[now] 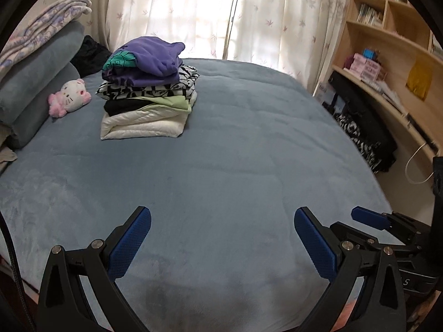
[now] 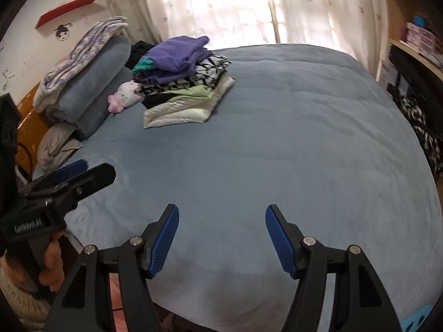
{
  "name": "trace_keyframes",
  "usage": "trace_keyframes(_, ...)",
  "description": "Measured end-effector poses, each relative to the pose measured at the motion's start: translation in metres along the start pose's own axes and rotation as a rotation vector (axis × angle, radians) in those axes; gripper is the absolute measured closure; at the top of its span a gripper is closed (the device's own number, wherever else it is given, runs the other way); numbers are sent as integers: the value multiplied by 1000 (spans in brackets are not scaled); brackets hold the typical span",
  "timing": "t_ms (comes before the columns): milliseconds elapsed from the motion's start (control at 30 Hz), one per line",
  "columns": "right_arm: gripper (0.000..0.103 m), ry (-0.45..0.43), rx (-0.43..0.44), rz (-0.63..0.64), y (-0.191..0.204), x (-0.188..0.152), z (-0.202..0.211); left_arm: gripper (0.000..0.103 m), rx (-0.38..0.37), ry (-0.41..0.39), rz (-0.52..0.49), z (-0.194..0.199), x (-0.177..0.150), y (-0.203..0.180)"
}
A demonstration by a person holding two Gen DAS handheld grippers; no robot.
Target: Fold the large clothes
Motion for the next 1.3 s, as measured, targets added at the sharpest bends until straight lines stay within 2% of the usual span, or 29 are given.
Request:
trace_keyframes(133, 38, -7, -4, -22, 1, -16, 0, 0, 51, -1, 11, 0, -20, -3)
trace_keyframes(267, 38, -35, -17, -74, -3, -29, 2, 1, 40, 43, 48, -7, -32, 2)
trace_keyframes(533, 37, -48, -32, -94, -5, -39, 1, 1, 51, 96, 37, -20, -48, -1)
trace_keyframes(733, 37, -55, -65, -87, -3, -42, 1, 1, 73, 74, 20, -21, -49, -5)
trace_keyframes(1300, 37, -60, -88, -95, -5, -47, -2, 1, 100, 62, 15, -22, -52, -6)
Point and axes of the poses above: each gripper's, at about its wrist camera, not at the fingertips, and z roughly against the way its jaws point, y to its left, x to its top, the point moved 1 cm from there along -z, roughly the way its jaws point, and after that the axes turned 11 degrees about z, right-handed, at the moved point
